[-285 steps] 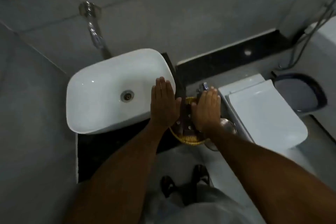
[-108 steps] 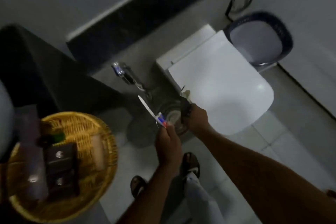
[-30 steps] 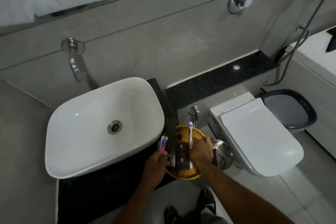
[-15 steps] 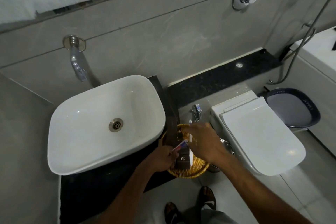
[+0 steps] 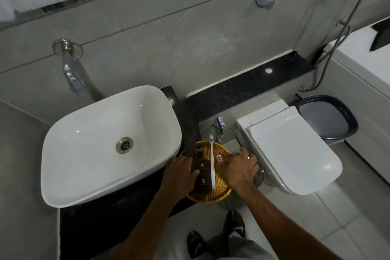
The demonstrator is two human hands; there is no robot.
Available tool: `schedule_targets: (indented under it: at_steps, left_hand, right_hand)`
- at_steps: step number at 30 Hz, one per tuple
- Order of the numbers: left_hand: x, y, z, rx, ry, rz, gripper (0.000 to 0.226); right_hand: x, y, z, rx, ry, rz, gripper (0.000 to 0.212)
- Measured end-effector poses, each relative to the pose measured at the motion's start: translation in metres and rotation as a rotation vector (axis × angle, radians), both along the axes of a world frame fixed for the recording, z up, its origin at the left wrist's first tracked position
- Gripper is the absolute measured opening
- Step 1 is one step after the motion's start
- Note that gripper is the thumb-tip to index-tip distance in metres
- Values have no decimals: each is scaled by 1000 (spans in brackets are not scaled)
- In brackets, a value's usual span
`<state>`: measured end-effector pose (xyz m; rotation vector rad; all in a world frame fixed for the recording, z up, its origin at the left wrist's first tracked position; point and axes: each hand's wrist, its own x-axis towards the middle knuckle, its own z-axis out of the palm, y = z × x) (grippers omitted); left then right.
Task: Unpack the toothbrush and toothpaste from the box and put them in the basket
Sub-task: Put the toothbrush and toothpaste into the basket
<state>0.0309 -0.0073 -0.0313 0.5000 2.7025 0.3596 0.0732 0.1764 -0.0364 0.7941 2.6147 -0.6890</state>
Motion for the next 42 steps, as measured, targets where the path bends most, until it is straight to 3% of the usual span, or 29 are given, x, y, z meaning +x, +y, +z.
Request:
schedule_targets:
  at_steps: [4,10,16,20,29,36,39,42]
  left_hand:
    - [3,-2,-5,-42,33,-65,50]
    - [-5,10,-4,-22,59,-80,49]
    - [-8,13,-4,-28,45,-89,47]
    - [-7,15,-1,-42,41,-91,46]
    - [-8,18,1,-63,38,-87,50]
    - [-6,19,5,-82,76,-114,45]
    - [-4,20,7,-62,62,-110,45]
    - [-6,21,16,25,109,-69,45]
  right_hand:
    - [-11,-11,-9,30,-115,-111,41]
    - [-25,-11,-8,42,-220,-243,35]
    - [-31,-7,-4,32,-270,-254,45]
    - [-29,-4,0,85,-274,-189,41]
    - [-20,1,-9,236,-245,-18,56]
    - [-18,6,-18,234,-224,41,62]
    - [-15,5,-15,244,-179,32,51]
    - [-16,15,-7,258,80,32,31]
